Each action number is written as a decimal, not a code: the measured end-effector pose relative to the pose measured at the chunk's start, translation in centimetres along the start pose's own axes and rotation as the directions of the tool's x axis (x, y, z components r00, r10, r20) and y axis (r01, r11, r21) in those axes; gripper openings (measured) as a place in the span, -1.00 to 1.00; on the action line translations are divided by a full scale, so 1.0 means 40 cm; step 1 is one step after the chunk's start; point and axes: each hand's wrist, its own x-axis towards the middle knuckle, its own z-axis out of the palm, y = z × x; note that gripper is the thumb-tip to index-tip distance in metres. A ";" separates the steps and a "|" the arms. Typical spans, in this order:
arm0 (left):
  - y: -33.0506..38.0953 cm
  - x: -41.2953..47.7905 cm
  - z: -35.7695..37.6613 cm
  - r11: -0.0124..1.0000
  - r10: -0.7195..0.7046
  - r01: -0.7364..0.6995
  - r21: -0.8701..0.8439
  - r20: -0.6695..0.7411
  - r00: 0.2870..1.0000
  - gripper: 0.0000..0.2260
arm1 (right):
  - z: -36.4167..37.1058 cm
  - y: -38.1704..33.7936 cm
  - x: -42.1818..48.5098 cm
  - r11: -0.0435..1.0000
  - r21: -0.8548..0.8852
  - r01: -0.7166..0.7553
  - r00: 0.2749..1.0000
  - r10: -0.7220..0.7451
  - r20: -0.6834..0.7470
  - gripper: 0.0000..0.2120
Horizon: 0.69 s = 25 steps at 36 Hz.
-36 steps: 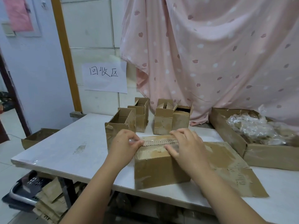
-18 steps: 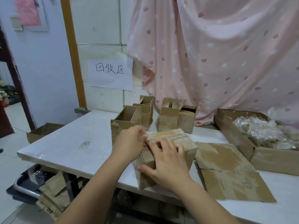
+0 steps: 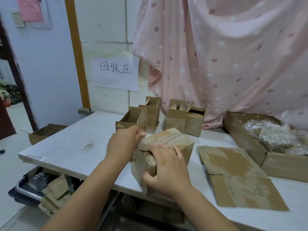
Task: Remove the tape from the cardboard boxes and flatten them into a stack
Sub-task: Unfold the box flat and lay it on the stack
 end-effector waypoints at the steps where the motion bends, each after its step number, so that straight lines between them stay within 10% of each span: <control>1: -0.002 0.002 -0.002 1.000 0.023 -0.023 0.017 -0.012 1.000 -0.74 | -0.004 -0.003 0.002 1.000 0.007 -0.001 1.000 0.001 0.014 -0.31; 21: -0.057 -0.055 0.028 0.756 -0.258 0.214 -0.618 0.018 0.966 -0.79 | -0.028 0.031 0.050 0.995 0.090 0.037 0.983 -0.052 0.173 -0.56; 25: -0.047 -0.092 0.024 0.347 -0.392 0.308 -0.886 0.161 0.906 -0.52 | -0.028 0.032 0.046 0.995 0.102 0.011 0.984 -0.029 0.178 -0.57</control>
